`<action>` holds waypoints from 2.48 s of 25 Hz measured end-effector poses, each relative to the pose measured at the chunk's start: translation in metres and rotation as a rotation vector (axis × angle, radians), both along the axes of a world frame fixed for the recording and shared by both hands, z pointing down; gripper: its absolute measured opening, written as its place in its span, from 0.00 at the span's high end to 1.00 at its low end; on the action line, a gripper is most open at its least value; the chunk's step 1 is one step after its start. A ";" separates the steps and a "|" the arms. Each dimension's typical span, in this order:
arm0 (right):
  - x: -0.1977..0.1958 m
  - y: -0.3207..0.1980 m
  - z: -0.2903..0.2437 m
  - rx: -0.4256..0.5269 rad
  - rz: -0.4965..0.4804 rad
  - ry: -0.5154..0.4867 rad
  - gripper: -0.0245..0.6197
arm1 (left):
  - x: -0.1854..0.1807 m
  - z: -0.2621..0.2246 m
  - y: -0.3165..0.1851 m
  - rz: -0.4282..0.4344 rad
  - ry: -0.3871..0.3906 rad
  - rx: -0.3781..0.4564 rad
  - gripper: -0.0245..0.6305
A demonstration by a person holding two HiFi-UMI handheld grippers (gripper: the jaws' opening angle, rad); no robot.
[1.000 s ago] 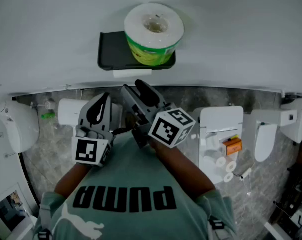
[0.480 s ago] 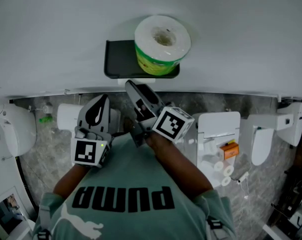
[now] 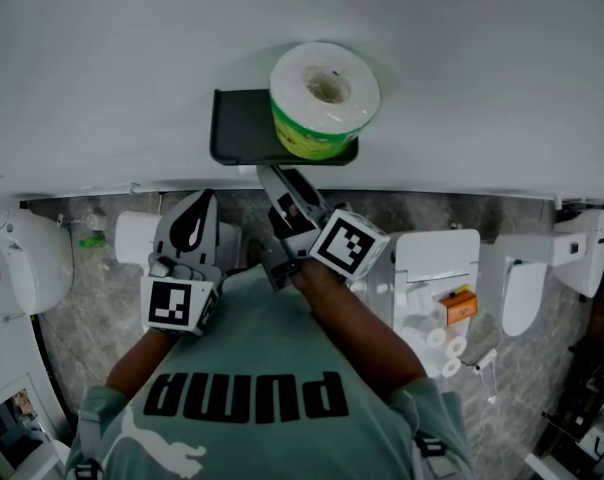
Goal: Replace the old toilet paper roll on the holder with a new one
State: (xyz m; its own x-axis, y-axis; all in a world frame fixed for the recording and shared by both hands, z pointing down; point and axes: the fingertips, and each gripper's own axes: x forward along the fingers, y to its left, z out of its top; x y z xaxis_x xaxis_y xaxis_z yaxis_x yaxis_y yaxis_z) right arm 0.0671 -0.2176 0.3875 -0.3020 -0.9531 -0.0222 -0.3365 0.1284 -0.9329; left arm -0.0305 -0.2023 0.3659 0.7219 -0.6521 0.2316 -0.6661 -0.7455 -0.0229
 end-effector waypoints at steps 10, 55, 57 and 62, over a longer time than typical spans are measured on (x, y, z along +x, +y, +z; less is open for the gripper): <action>0.008 0.007 -0.001 0.003 0.015 -0.013 0.67 | 0.008 0.001 0.003 0.012 -0.013 0.004 0.96; 0.136 0.068 -0.008 -0.008 0.267 0.059 0.69 | 0.093 -0.008 0.035 0.101 0.091 0.003 0.96; 0.141 0.075 -0.009 -0.019 0.293 0.084 0.69 | 0.095 -0.007 0.037 0.114 0.092 -0.002 0.96; 0.144 0.095 -0.030 0.003 0.346 0.256 0.69 | 0.098 -0.004 0.042 0.147 0.087 -0.014 0.96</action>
State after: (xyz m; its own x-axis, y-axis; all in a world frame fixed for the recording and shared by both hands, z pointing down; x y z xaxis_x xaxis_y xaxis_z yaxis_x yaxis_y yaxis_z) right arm 0.2112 -0.1229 0.3572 0.0397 -0.9992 0.0090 -0.5812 -0.0304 -0.8132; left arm 0.0676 -0.1604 0.3614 0.8267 -0.5356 0.1726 -0.5492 -0.8347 0.0407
